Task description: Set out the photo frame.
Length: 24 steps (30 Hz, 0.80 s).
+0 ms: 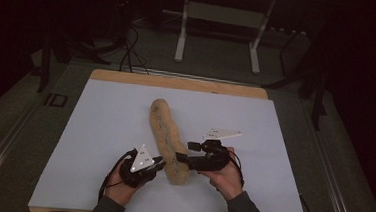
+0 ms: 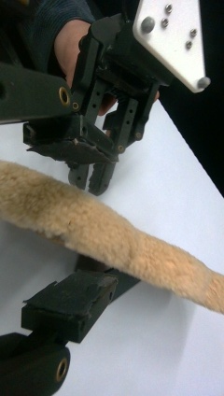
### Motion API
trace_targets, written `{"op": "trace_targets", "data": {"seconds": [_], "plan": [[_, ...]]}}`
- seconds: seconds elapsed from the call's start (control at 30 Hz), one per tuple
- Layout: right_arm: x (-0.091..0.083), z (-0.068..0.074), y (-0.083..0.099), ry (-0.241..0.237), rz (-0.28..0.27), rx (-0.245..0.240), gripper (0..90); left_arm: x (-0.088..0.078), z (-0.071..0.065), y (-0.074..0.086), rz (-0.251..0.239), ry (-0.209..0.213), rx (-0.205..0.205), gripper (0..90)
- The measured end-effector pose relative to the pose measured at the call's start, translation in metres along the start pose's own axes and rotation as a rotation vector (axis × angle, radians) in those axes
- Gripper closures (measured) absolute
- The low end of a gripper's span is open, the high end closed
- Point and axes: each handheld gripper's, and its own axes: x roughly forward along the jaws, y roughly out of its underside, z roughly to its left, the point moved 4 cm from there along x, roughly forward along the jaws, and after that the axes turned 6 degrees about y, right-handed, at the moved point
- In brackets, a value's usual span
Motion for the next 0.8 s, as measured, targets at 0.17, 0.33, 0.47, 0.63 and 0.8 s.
{"op": "trace_targets", "data": {"seconds": [0.17, 0.33, 0.47, 0.63, 0.8], "plan": [[0.012, 0.005, 0.004, 0.017, 0.034, -0.020, 33.3, -0.001, 0.002, 0.001, -0.001, -0.004, -0.015, 76.0], [0.019, 0.007, 0.008, 0.060, 0.057, -0.034, 37.3, -0.003, 0.005, 0.001, -0.011, -0.013, -0.022, 75.9], [0.025, 0.006, 0.012, 0.080, 0.079, -0.038, 40.0, -0.005, 0.007, 0.001, -0.015, -0.022, -0.028, 75.3], [0.030, 0.008, 0.015, 0.095, 0.097, -0.052, 48.0, -0.007, 0.009, 0.000, -0.024, -0.025, -0.038, 75.1], [0.031, 0.008, 0.015, 0.096, 0.100, -0.046, 46.3, -0.009, 0.011, 0.000, -0.026, -0.031, -0.040, 75.1]]}}
